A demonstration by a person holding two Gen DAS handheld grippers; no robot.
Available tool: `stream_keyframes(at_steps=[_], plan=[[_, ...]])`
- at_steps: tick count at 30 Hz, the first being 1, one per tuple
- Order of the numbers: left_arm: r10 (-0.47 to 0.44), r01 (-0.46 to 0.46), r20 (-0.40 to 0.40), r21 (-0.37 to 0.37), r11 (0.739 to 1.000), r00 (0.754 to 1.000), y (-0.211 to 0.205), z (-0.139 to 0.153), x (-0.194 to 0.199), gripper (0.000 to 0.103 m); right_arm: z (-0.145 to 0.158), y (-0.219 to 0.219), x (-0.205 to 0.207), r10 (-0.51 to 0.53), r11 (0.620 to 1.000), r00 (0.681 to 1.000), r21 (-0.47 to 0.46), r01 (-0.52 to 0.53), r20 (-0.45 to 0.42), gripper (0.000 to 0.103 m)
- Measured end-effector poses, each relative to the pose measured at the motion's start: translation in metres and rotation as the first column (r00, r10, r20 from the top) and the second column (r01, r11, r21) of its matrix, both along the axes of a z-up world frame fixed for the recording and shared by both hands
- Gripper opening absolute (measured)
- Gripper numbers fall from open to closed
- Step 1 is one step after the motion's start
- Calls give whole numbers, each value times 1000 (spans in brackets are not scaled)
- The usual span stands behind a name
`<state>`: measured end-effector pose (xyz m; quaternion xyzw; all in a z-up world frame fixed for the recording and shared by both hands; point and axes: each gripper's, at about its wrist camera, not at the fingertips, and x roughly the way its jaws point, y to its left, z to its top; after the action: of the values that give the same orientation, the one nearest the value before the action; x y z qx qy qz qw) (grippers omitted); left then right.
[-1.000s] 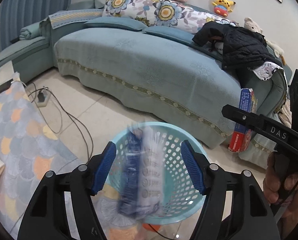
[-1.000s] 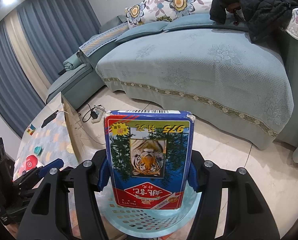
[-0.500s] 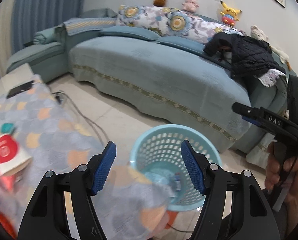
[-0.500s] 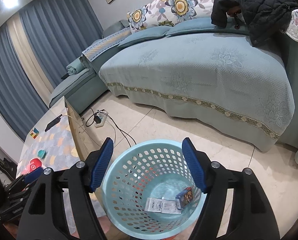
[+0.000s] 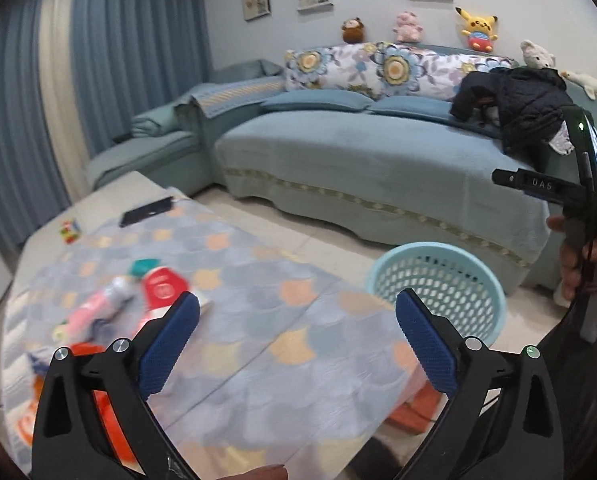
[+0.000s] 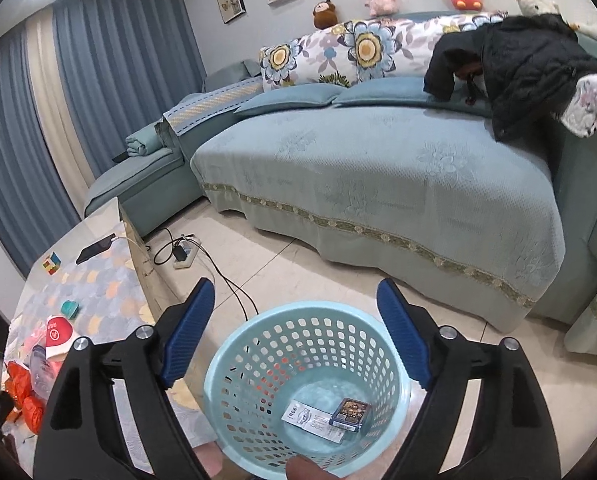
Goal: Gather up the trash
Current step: 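Grasp the red plastic bag with the left tool while the right tool grasps the plastic bottle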
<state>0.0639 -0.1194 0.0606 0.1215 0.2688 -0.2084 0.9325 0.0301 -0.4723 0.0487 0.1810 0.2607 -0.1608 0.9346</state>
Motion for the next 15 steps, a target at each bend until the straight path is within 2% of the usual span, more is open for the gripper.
stream_keyframes(at_steps=[6, 9, 13, 15], plan=[[75, -74, 12, -30, 997, 997, 46, 13, -18, 95, 16, 32, -4, 20, 998, 999, -64, -18, 43, 85], [117, -116, 23, -16, 993, 993, 69, 14, -23, 95, 25, 52, -2, 61, 996, 996, -74, -56, 65, 85], [225, -226, 21, 10, 974, 974, 121, 4, -14, 95, 37, 90, 6, 156, 985, 984, -87, -149, 91, 85], [293, -293, -15, 1, 956, 956, 157, -8, -6, 95, 42, 113, 13, 217, 974, 972, -92, -209, 92, 85]])
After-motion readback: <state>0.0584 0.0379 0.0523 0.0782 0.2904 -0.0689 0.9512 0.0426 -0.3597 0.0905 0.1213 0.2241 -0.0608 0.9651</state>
